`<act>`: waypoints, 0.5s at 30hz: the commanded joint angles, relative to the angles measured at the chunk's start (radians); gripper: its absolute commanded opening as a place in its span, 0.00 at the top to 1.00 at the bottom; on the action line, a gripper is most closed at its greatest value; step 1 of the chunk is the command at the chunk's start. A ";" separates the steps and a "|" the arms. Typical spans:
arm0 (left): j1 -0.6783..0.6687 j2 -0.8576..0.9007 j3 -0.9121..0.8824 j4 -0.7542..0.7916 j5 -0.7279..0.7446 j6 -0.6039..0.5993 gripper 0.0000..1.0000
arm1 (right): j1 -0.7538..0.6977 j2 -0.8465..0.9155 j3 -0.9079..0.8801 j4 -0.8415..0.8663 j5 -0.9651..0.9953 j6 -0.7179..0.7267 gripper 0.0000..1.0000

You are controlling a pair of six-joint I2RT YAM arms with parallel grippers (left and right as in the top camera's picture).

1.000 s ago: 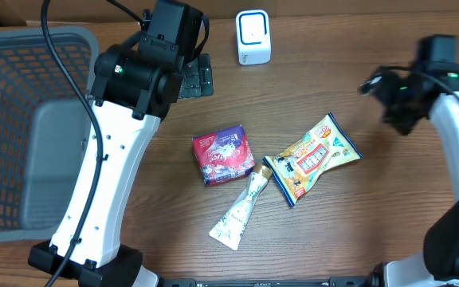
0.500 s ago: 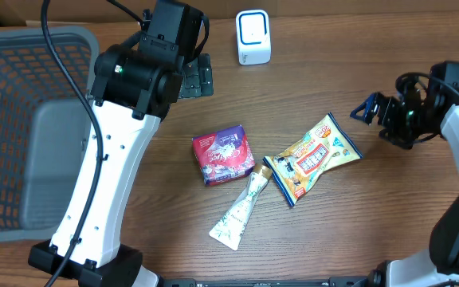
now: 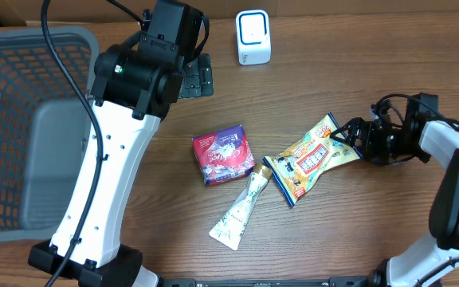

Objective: Scan the item barcode
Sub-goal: 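Reach the right gripper to the yellow snack bag and grasp it, then lift the yellow bag and pull it to the right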

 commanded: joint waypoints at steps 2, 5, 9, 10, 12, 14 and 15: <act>-0.002 -0.022 0.013 0.000 -0.013 -0.007 0.00 | 0.035 0.092 -0.032 -0.012 -0.068 -0.091 0.00; -0.002 -0.022 0.013 0.000 -0.013 -0.007 0.00 | 0.054 0.132 -0.044 -0.011 -0.067 -0.113 0.00; -0.002 -0.022 0.013 0.000 -0.013 -0.007 0.00 | 0.077 0.173 -0.049 0.003 -0.053 -0.112 0.09; -0.002 -0.022 0.013 0.000 -0.013 -0.007 0.00 | 0.082 0.180 -0.049 0.010 -0.047 -0.112 0.25; -0.002 -0.022 0.013 0.000 -0.013 -0.007 0.00 | 0.086 0.185 -0.049 0.019 -0.028 -0.112 0.62; -0.002 -0.022 0.013 0.000 -0.013 -0.007 0.00 | 0.086 0.185 -0.048 0.029 -0.002 -0.111 0.96; -0.002 -0.022 0.013 0.000 -0.013 -0.007 0.00 | 0.086 0.185 -0.048 0.031 -0.003 -0.112 0.96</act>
